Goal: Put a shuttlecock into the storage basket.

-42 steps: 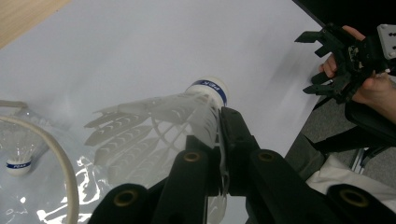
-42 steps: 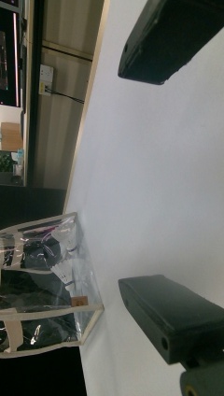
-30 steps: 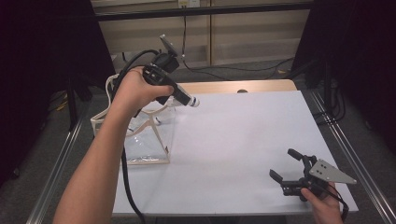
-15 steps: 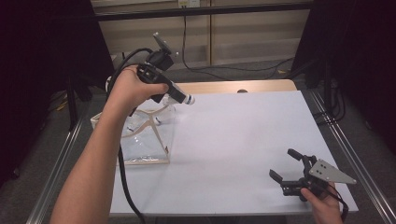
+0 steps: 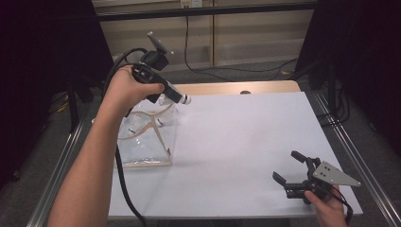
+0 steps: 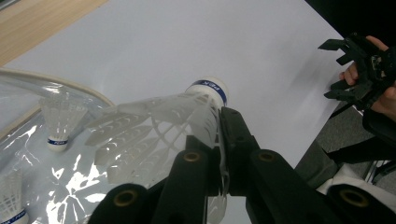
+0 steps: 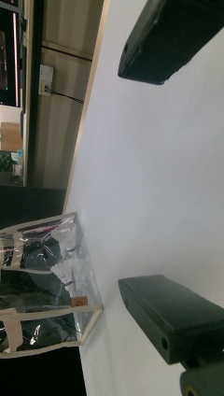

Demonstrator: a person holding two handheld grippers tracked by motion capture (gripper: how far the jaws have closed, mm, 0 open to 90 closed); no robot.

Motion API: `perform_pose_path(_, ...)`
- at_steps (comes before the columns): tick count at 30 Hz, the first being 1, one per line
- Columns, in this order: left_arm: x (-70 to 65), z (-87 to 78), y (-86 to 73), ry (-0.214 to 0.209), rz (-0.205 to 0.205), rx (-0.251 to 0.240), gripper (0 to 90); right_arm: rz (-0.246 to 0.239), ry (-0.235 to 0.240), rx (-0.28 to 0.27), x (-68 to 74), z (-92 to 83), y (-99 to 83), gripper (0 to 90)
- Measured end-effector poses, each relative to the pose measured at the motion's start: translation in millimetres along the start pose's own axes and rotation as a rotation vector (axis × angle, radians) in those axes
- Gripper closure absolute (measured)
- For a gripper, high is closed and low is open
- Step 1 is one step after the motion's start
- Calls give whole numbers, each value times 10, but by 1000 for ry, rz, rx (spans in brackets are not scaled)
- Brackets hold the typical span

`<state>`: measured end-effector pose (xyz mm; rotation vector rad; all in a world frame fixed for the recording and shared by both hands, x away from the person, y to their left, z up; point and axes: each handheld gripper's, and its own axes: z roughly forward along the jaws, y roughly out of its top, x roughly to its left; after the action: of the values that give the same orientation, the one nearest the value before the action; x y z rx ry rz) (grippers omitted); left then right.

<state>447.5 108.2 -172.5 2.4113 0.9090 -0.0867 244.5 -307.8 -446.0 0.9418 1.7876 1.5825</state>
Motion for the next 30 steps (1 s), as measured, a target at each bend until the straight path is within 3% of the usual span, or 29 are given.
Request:
perform_pose_path(15,114,-64,-71,33,-24,-20,881,0,0,0,-1,1,0,10)
perform_pose_path(30,203,-118,-101,52,-21,-28,878,0,-1,0,0,-1,1,10)
